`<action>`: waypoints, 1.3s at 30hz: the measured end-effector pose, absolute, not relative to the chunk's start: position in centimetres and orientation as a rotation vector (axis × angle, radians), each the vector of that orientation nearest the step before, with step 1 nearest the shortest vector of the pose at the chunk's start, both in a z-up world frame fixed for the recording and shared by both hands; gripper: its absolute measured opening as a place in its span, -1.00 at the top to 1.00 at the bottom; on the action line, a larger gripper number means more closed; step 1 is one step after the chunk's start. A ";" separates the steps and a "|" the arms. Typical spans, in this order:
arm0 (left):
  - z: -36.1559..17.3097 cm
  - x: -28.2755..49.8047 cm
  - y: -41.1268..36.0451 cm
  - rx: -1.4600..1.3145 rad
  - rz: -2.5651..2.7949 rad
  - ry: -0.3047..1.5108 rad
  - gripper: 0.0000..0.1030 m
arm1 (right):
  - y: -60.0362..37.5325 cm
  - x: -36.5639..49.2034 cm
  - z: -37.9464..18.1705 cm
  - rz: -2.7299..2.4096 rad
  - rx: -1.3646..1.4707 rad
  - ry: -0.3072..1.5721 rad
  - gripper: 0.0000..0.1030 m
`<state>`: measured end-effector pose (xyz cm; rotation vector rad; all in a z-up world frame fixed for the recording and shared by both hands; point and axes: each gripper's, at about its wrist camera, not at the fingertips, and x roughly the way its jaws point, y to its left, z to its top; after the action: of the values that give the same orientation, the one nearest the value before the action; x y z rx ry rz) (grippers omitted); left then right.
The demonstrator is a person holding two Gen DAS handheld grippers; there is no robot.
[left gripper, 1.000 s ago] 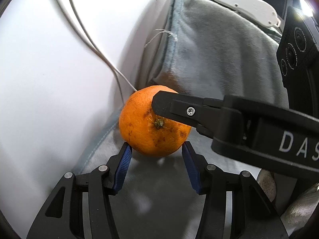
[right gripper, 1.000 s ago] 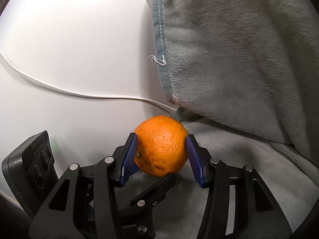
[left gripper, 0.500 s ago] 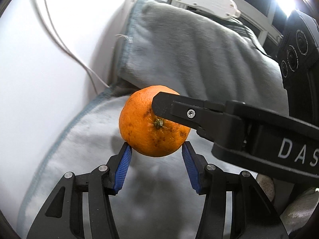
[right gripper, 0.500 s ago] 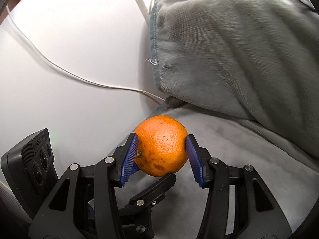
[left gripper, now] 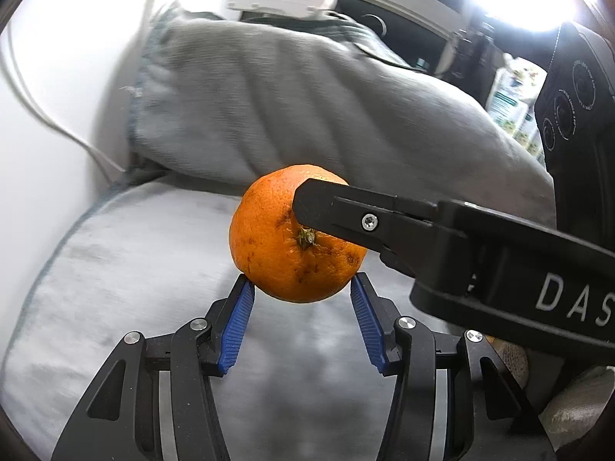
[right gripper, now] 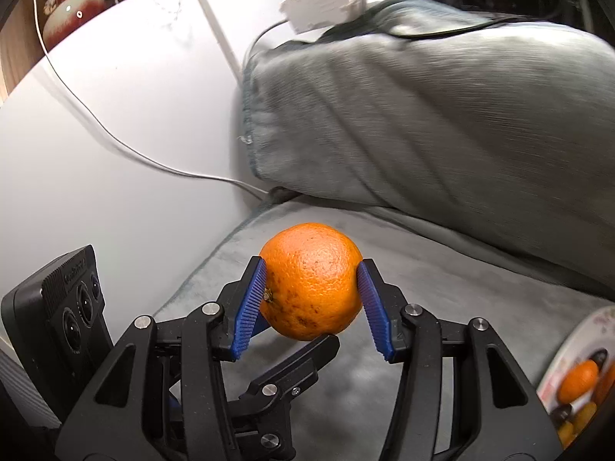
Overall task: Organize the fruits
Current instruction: 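Carry the tangerine in the right tool to the plate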
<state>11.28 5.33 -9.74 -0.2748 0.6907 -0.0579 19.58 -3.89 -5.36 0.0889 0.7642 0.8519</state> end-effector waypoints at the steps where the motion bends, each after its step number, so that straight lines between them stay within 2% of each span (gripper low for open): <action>1: -9.7 11.6 4.5 -0.272 -0.069 0.691 0.00 | -4.4 19.5 -5.4 0.844 0.089 0.762 -0.01; 25: -8.6 10.8 -6.1 -0.190 -0.312 0.709 0.00 | -17.6 14.2 -4.3 0.623 0.144 0.737 -0.01; 39: -9.6 10.1 -10.1 -0.148 -0.425 0.757 0.00 | -23.0 12.7 -5.7 0.541 0.202 0.780 -0.01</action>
<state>10.11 -10.06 -9.62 -0.1476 0.7571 -0.4255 12.71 -23.03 -5.74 0.2020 0.7798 0.5407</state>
